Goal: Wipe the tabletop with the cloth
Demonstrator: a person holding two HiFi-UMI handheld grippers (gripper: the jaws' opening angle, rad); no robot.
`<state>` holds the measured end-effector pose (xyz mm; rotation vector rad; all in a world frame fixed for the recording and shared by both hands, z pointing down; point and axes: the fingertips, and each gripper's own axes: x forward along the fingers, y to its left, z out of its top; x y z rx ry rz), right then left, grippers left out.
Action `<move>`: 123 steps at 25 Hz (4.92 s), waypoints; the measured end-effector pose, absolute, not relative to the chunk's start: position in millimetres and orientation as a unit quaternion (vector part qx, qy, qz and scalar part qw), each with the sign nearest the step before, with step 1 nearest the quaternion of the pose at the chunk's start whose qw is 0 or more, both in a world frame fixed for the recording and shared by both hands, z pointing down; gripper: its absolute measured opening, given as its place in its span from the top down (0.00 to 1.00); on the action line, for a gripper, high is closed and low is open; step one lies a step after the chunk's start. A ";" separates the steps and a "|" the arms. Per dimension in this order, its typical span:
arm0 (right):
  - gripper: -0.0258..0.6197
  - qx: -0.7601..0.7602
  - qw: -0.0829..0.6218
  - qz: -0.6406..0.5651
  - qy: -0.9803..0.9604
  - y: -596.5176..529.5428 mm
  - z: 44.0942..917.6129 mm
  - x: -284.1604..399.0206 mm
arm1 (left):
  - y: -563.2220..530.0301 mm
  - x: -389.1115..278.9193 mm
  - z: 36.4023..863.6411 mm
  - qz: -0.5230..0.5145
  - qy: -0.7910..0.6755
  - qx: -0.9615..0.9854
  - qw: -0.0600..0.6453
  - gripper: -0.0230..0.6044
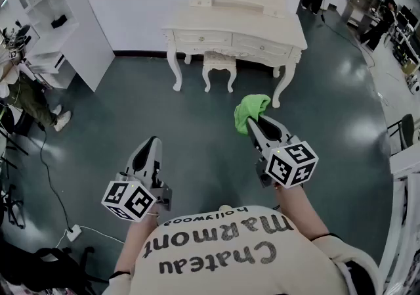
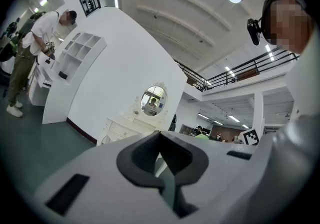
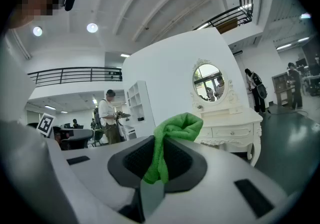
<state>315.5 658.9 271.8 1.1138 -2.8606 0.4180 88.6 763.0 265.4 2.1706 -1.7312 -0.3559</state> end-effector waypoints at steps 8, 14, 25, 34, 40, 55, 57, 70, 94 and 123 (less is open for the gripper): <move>0.86 0.360 0.020 0.144 -0.921 648.6 277.9 319.9 | 757.4 93.2 266.9 -0.125 -0.609 0.765 0.170 0.95; 0.86 0.353 0.015 0.157 -0.922 640.2 285.5 326.6 | 748.5 98.4 275.0 -0.124 -0.611 0.762 0.176 0.95; 0.86 0.361 0.018 0.189 -0.913 605.4 314.3 363.0 | 721.7 120.9 313.4 -0.116 -0.613 0.756 0.200 0.95; 0.86 0.362 0.019 0.195 -0.911 566.5 326.0 344.3 | 669.6 101.2 319.9 -0.123 -0.608 0.758 0.200 0.95; 0.86 0.383 0.010 0.205 -0.901 513.2 323.9 319.7 | 602.7 74.5 313.4 -0.115 -0.586 0.778 0.197 0.95; 0.86 0.385 0.008 0.189 -0.903 393.8 287.9 206.7 | 463.9 -16.8 272.2 -0.110 -0.544 0.815 0.166 0.95; 0.86 0.385 0.003 0.189 -0.903 378.0 283.4 191.2 | 450.1 -30.5 267.2 -0.109 -0.540 0.818 0.165 0.95; 0.86 0.398 -0.007 0.195 -0.896 308.9 292.3 128.5 | 391.8 -106.2 278.6 -0.116 -0.546 0.810 0.178 0.95; 0.86 0.416 0.007 0.234 -0.879 123.8 337.2 162.3 | 202.3 -80.5 318.3 -0.131 -0.537 0.800 0.232 0.95; 0.86 0.428 0.035 0.279 -0.859 -82.0 380.0 174.9 | -14.9 -59.3 345.2 -0.108 -0.525 0.806 0.251 0.95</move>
